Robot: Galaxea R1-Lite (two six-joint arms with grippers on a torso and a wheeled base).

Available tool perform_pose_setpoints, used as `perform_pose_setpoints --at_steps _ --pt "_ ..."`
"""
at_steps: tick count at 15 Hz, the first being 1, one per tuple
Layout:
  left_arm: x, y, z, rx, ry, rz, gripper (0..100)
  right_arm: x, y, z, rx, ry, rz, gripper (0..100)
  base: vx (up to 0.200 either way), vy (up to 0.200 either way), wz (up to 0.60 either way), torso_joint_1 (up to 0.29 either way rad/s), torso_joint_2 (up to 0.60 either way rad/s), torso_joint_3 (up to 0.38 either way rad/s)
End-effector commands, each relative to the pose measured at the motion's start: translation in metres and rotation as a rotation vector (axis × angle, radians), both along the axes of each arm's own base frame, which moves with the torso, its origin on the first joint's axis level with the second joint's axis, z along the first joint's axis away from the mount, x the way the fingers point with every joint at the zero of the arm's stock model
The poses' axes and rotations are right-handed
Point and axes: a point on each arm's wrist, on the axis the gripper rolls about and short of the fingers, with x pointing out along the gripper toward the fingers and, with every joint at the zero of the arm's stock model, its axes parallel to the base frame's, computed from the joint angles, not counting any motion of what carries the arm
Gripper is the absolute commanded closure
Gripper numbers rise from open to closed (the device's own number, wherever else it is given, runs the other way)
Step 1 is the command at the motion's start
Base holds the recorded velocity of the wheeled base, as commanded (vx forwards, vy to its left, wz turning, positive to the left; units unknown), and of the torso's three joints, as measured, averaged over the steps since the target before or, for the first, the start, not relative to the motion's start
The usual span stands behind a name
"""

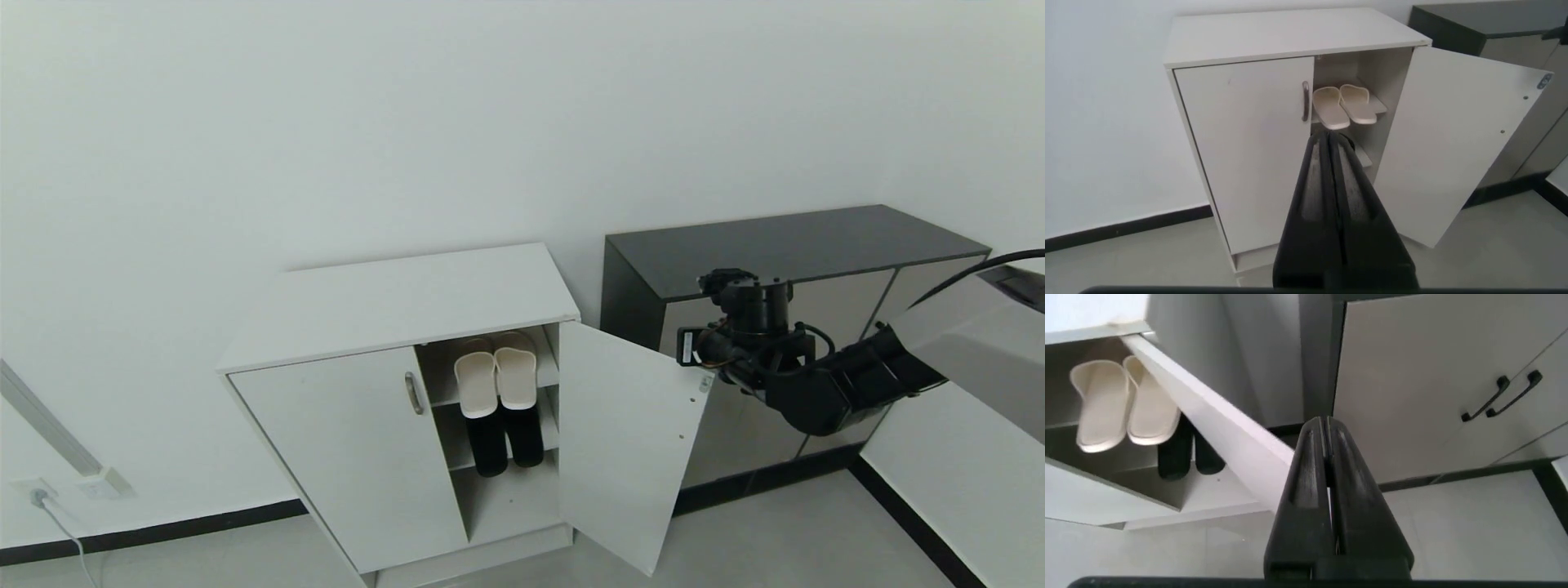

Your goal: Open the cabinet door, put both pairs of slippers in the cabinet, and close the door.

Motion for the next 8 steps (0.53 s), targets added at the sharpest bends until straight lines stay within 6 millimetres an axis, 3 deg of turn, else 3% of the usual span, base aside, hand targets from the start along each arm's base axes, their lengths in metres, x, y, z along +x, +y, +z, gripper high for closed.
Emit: perform_pose_setpoints --at_steps 1,8 --pt "0.0 0.0 0.0 0.0 0.0 0.0 100 0.013 -0.005 -0.016 -0.007 0.02 -0.019 100 0.0 0.0 0.0 0.0 0.0 0.0" --pt "0.0 0.0 0.0 -0.002 0.0 0.0 100 0.028 -0.009 -0.036 -0.016 0.044 -0.039 100 0.0 0.0 0.0 0.0 0.0 0.0"
